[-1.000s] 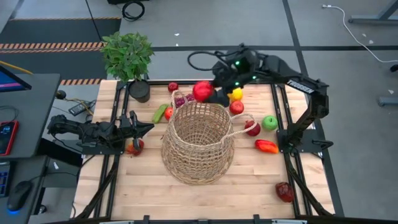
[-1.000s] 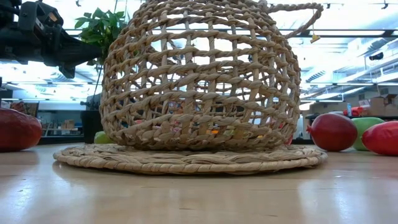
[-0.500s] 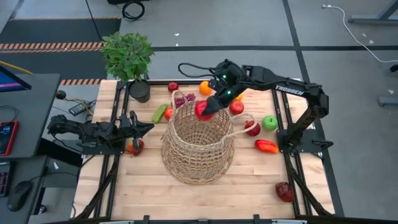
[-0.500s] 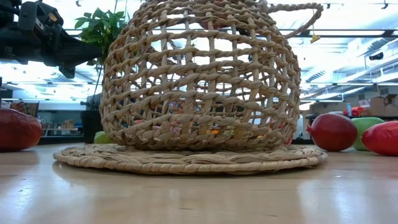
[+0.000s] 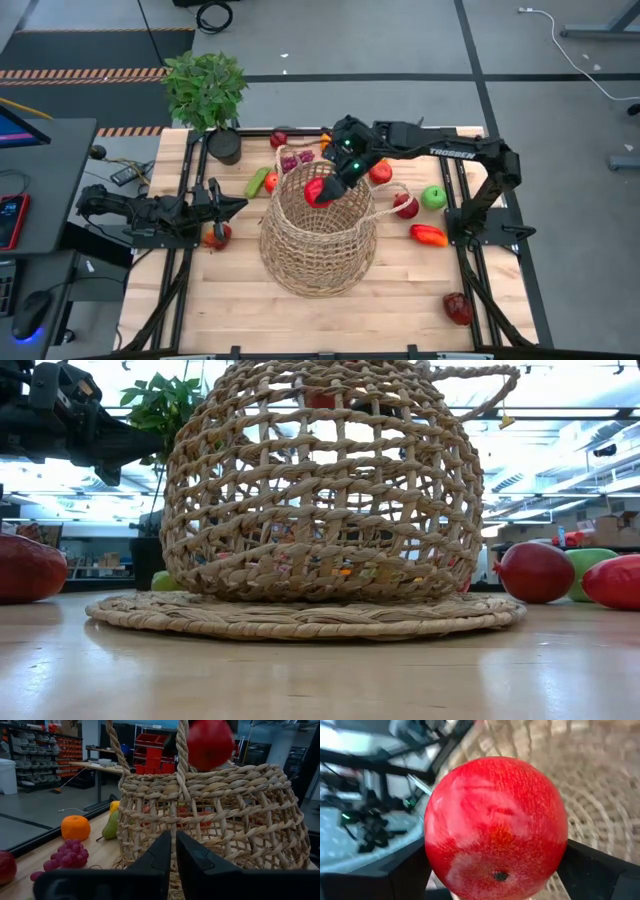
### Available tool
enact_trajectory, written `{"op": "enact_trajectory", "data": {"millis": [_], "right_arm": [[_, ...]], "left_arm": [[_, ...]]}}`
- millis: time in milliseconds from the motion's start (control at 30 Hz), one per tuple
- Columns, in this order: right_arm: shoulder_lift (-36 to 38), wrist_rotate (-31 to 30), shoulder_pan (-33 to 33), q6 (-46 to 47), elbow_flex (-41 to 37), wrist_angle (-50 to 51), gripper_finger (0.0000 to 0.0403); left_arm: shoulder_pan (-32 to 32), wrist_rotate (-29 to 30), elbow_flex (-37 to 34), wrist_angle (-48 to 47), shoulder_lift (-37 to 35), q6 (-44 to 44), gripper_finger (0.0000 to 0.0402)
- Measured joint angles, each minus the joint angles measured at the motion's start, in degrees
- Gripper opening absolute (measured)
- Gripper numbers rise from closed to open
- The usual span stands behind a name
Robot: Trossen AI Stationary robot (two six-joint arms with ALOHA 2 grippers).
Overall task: Build produce basket
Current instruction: Put the red apple into the brown basket
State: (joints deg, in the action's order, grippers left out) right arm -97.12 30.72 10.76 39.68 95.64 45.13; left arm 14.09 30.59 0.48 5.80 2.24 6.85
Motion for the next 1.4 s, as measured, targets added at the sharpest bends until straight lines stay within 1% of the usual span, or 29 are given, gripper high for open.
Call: {"op": "enact_trajectory", "data": {"millis": [133, 200, 300, 367, 467, 667, 800, 1033, 1233, 1300, 1400], "right_arm": [[-3.5, -0.7, -0.2, -2.0, 0.0, 0.1, 0.0376], [-5.4, -1.6, -0.6, -3.9, 1.1, 2.1, 0.0376], [-8.2, -5.0, -1.9, -9.4, 3.9, 8.2, 0.0376], [-10.0, -8.4, -3.0, -13.3, 5.2, 11.8, 0.0376], [-12.0, -11.4, -3.7, -17.2, 6.1, 12.9, 0.0376], [-13.6, -14.5, -5.1, -24.9, 6.3, 13.3, 0.0376], [-13.5, -20.7, -6.3, -32.7, 6.3, 13.3, 0.0376], [-13.5, -25.1, -8.1, -42.5, 6.3, 12.6, 0.0376], [-13.4, -25.5, -8.7, -53.5, 5.2, 10.9, 0.0376], [-13.5, -24.1, -9.0, -56.8, 4.1, 10.8, 0.0376], [-13.5, -21.5, -9.0, -59.3, 2.5, 10.2, 0.0377]], "left_arm": [[0.0, 0.0, 0.0, 0.0, 0.0, 0.0, 0.0034], [0.0, -0.1, 0.0, -0.1, 0.0, 0.0, 0.0032], [0.0, -0.1, 0.0, -0.1, 0.0, 0.0, 0.0029], [0.0, 0.0, 0.0, -0.1, 0.0, 0.0, 0.0028], [0.0, 0.0, 0.0, -0.1, 0.0, 0.0, 0.0030], [0.0, 0.0, 0.0, -0.1, 0.0, 0.0, 0.0036], [0.0, 0.0, 0.0, -0.1, 0.0, 0.0, 0.0032], [0.0, 0.0, 0.0, -0.1, 0.0, 0.0, 0.0029], [0.0, 0.0, 0.0, -0.1, 0.0, 0.0, 0.0036], [0.0, 0.0, 0.0, -0.1, 0.0, 0.0, 0.0036], [0.0, 0.0, 0.0, -0.1, 0.0, 0.0, 0.0032]]}}
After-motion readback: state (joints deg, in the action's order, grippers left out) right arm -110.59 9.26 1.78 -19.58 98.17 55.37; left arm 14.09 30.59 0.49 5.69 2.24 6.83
